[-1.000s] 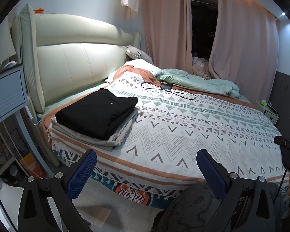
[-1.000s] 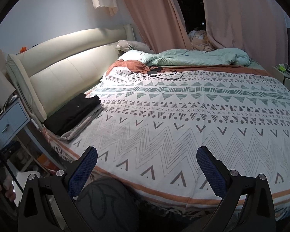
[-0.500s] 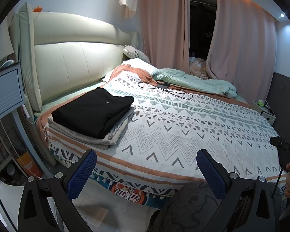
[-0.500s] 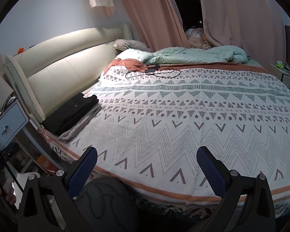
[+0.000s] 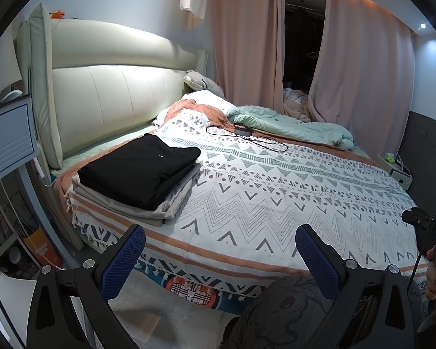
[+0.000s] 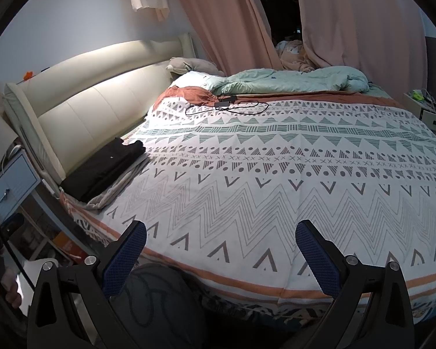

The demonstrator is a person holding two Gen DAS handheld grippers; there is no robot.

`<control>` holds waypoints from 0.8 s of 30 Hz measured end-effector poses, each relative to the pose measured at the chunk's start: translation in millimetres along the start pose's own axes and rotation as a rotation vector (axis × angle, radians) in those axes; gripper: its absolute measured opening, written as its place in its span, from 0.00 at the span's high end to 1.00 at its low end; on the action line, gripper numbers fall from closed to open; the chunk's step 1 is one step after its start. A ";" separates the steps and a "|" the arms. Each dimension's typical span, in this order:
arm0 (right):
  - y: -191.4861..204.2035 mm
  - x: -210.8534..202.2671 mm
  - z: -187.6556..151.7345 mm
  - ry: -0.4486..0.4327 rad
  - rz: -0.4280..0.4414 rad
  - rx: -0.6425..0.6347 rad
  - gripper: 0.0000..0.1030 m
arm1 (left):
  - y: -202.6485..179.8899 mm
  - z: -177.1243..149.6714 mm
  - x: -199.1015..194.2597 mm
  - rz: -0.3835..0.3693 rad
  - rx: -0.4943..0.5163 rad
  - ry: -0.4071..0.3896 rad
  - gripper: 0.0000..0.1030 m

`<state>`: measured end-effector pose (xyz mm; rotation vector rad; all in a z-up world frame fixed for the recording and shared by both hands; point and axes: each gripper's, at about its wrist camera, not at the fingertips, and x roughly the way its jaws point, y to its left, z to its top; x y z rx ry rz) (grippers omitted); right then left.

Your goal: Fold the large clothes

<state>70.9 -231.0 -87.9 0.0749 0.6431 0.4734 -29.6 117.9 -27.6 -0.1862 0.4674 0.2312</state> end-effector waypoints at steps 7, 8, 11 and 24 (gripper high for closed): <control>-2.8 -0.7 0.0 0.000 -0.006 0.009 0.00 | 2.2 4.2 -6.6 -0.005 -0.010 -0.018 0.00; -3.3 -0.9 -0.4 0.001 -0.007 0.009 0.00 | 2.8 4.9 -7.3 -0.006 -0.012 -0.020 0.00; -3.7 -0.9 -0.4 0.002 -0.009 0.009 0.00 | 2.8 6.1 -8.6 -0.012 -0.017 -0.023 0.00; -13.9 -8.0 1.9 -0.007 -0.030 0.040 0.00 | -2.7 13.0 -6.3 -0.024 -0.011 -0.030 0.00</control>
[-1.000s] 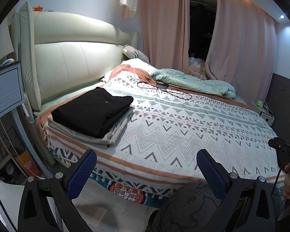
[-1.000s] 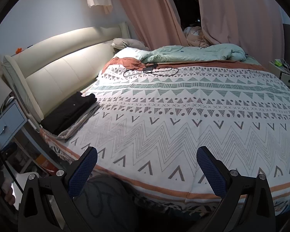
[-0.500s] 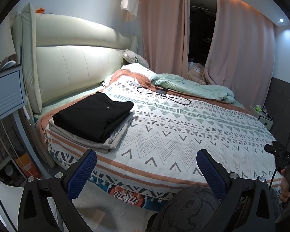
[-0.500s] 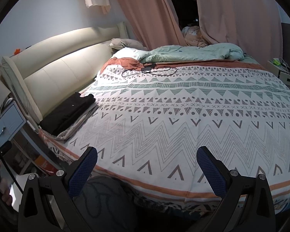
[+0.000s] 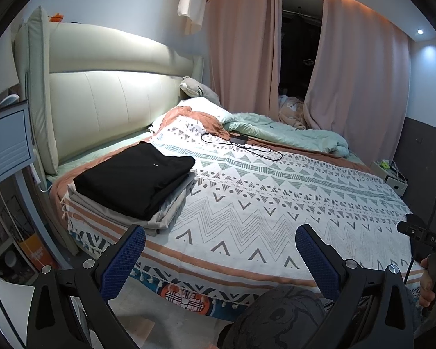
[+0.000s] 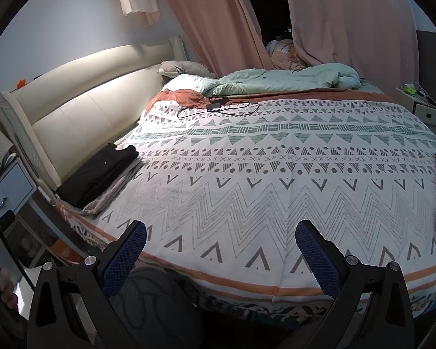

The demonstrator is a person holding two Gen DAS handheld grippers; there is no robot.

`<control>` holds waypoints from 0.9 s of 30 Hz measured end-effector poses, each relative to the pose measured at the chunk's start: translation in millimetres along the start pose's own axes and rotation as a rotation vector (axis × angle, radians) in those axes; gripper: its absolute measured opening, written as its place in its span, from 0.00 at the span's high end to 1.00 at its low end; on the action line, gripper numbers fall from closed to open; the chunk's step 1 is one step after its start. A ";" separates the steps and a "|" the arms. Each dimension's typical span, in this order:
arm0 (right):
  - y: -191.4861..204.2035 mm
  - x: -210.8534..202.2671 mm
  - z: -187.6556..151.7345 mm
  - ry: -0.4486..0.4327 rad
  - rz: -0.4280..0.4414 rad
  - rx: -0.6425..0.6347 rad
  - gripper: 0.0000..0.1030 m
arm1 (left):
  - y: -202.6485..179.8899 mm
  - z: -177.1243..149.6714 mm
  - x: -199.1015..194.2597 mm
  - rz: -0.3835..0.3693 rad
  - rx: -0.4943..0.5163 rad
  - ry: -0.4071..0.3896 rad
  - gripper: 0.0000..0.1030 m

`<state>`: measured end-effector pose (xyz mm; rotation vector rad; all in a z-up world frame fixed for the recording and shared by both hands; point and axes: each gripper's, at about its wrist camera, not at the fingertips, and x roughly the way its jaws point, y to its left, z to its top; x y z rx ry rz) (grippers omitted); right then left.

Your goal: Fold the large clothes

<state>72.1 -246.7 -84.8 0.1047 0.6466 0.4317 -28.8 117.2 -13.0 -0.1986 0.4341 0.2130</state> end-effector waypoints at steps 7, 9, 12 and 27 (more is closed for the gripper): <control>-2.7 -3.1 1.1 -0.005 -0.010 0.003 0.00 | 2.4 0.5 4.3 0.000 -0.007 0.006 0.00; -2.9 -3.5 1.7 -0.007 -0.014 0.005 0.00 | 2.5 0.6 4.0 -0.002 -0.007 0.006 0.00; -3.3 -4.1 2.7 -0.009 -0.016 0.008 0.00 | 2.4 0.7 4.2 -0.001 -0.006 0.005 0.00; -0.9 -10.3 -4.3 -0.025 -0.017 0.030 0.00 | 1.0 7.6 -11.2 0.024 -0.002 -0.059 0.00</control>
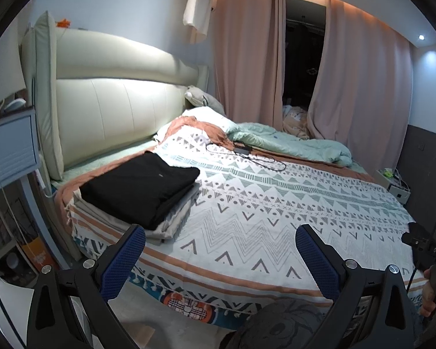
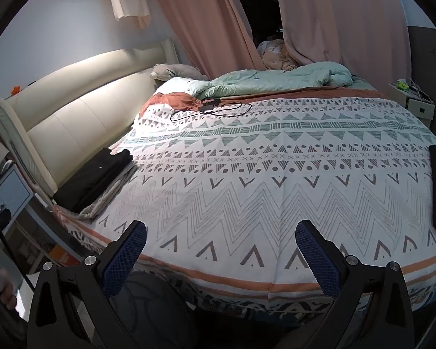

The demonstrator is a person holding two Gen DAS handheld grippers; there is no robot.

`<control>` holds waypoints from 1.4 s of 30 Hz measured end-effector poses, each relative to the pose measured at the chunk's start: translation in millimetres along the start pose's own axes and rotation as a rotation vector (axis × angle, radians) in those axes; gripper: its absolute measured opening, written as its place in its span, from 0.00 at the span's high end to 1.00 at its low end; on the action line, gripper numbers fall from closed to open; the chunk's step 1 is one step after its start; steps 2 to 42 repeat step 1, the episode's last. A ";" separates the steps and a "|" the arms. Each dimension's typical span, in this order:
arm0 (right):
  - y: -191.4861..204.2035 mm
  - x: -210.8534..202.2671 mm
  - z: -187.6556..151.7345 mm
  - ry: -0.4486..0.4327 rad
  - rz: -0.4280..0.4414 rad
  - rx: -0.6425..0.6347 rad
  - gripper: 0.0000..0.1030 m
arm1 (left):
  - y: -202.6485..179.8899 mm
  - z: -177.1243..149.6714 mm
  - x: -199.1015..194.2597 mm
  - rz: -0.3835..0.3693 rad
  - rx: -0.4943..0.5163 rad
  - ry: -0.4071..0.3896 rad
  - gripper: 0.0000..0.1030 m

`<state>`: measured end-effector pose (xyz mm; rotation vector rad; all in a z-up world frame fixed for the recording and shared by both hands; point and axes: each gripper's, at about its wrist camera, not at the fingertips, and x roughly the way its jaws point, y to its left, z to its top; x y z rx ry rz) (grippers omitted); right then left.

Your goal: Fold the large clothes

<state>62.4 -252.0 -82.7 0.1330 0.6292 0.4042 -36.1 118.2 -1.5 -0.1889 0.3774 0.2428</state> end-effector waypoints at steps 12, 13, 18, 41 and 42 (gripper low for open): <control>0.5 -2.6 -1.1 -0.006 0.001 -0.002 0.00 | -0.9 -0.3 -1.4 0.004 0.011 -0.006 0.00; 0.5 -2.6 -1.1 -0.006 0.001 -0.002 0.00 | -0.9 -0.3 -1.4 0.004 0.011 -0.006 0.00; 0.5 -2.6 -1.1 -0.006 0.001 -0.002 0.00 | -0.9 -0.3 -1.4 0.004 0.011 -0.006 0.00; 0.5 -2.6 -1.1 -0.006 0.001 -0.002 0.00 | -0.9 -0.3 -1.4 0.004 0.011 -0.006 0.00; 0.5 -2.6 -1.1 -0.006 0.001 -0.002 0.00 | -0.9 -0.3 -1.4 0.004 0.011 -0.006 0.00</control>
